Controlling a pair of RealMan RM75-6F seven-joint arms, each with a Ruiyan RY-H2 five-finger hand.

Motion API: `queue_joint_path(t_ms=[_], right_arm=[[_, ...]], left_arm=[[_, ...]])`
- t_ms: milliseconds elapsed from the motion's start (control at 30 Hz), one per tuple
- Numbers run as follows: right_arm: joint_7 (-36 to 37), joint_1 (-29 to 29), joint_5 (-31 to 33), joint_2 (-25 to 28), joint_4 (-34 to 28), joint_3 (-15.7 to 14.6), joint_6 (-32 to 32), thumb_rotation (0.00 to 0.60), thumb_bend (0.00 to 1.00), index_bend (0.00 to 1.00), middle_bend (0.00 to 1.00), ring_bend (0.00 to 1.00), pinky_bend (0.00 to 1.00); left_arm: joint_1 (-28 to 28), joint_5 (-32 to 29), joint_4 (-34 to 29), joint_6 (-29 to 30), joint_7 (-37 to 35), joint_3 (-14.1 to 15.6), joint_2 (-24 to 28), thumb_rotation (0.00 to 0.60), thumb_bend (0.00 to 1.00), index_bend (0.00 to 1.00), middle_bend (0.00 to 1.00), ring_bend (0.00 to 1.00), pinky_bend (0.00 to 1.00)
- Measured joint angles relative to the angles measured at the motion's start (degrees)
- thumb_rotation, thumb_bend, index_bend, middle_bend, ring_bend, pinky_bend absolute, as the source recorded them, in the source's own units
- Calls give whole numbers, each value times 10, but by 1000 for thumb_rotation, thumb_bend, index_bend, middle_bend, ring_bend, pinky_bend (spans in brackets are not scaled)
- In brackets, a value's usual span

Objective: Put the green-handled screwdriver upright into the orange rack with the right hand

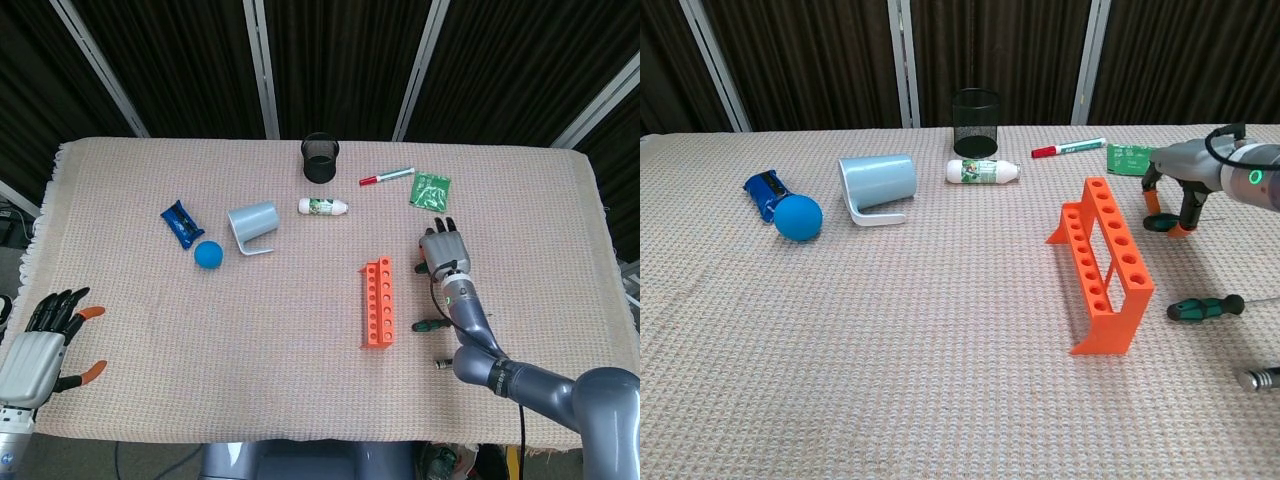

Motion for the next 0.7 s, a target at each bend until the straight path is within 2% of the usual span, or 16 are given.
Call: queue_joint_path(t_ms=[167, 433, 567, 700], right_arm=[[96, -22, 10, 61, -71, 44, -34, 600, 227, 572, 235, 0, 0], [318, -82, 6, 173, -166, 128, -161, 600, 249, 564, 235, 0, 0], [419, -120, -15, 203, -189, 179, -219, 600, 254, 565, 235, 0, 0], [511, -167, -58, 220, -209, 245, -269, 600, 254, 571, 235, 0, 0]], left_arm=[[1, 6, -1, 3, -4, 1, 2, 600, 178, 236, 44, 0, 0], [-1, 16, -4, 1, -5, 5, 2, 600, 178, 235, 43, 0, 0], [-2, 21, -8, 0, -3, 6, 4, 600, 177, 234, 44, 0, 0], [-3, 24, -11, -1, -2, 7, 6, 600, 179, 233, 44, 0, 0]])
